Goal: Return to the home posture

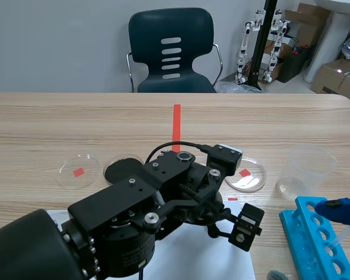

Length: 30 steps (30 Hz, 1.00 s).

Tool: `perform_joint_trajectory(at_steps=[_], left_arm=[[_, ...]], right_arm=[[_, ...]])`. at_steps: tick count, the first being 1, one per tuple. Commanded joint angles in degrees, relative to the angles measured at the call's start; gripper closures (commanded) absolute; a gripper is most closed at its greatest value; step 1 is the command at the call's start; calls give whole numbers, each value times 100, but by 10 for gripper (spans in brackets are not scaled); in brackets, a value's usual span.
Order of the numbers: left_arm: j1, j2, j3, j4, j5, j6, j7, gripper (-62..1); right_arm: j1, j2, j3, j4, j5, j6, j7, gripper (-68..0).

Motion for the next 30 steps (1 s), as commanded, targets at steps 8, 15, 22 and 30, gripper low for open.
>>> perform_joint_trajectory(at_steps=[8, 15, 22, 30], left_arm=[[-15, 197, -31, 85, 4, -15, -39, -620], [-13, 197, -31, 92, 0, -17, -46, -620], [177, -26, -31, 358, -83, -94, -428, -620], [787, -949, -31, 1698, -87, -378, -1508, -620]], right_arm=[[22, -2, 15, 44, 66, -2, 81, -604], [22, -2, 15, 44, 66, -2, 81, -604], [22, -2, 15, 44, 66, -2, 81, -604], [22, -2, 15, 44, 66, -2, 81, -604]])
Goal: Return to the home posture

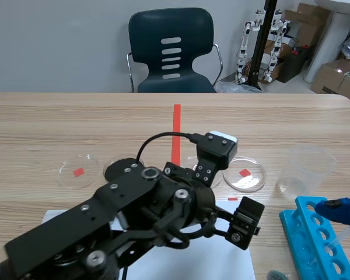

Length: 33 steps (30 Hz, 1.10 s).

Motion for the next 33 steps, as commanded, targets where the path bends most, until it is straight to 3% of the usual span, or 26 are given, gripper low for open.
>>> perform_joint_trajectory(at_steps=[1, 4, 13, 18, 26, 33], left_arm=[[76, -232, -20, 339, -17, -68, -376, -620], [310, -702, -20, 857, -109, -96, -850, -620], [1178, -2199, -533, 2203, -122, -778, -2334, -620], [1912, -2820, -1421, 2706, -120, -1493, -2942, -620], [3206, -3322, -3071, 2986, -118, -2675, -3860, -620], [4258, -3338, -4435, 3128, -98, -3132, -4352, -620]], right_arm=[[22, -2, 15, 44, 66, 0, 81, -604], [22, -2, 15, 44, 66, 0, 81, -604], [22, -2, 15, 44, 66, 0, 81, -604], [22, -2, 15, 44, 66, 0, 81, -604], [22, -2, 15, 44, 66, 0, 81, -604], [22, -2, 15, 44, 66, 0, 81, -604]])
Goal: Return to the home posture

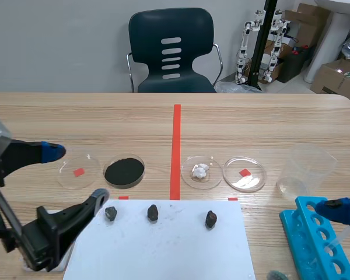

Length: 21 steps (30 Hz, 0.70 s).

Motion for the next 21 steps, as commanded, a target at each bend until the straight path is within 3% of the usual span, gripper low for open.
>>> perform_joint_trajectory(at_steps=[1, 10, 21], left_arm=[[190, 26, -151, 229, -42, -92, -175, -620], [1480, 28, -1266, 514, -46, -127, -890, -620], [2079, 31, -1497, 579, -52, -160, -953, -620]], right_arm=[[22, -2, 15, 44, 66, -2, 81, -604], [22, -2, 15, 44, 66, -2, 81, -604], [22, -2, 15, 44, 66, -2, 81, -604]])
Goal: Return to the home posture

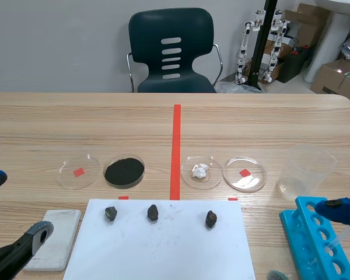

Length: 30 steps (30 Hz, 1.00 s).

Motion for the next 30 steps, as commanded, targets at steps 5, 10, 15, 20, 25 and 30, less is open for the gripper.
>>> perform_joint_trajectory(at_steps=[5, 10, 15, 20, 25, 30], left_arm=[[-4, 28, -13, 125, -68, -31, -116, -620], [-4, 28, -13, 125, -68, -31, -116, -620], [-4, 28, -13, 125, -68, -31, -118, -620], [-7, 28, -13, 125, -68, -31, -240, -620], [-4, 28, -13, 125, -66, -31, -223, -620], [-4, 28, -13, 125, -66, -31, -223, -620]], right_arm=[[22, -2, 15, 44, 66, -2, 81, -604], [22, -2, 15, 44, 66, -2, 81, -604], [22, -2, 15, 44, 66, -2, 81, -604], [22, -2, 15, 44, 66, -2, 81, -604], [22, -2, 15, 44, 66, -2, 81, -604], [22, -2, 15, 44, 66, -2, 81, -604]])
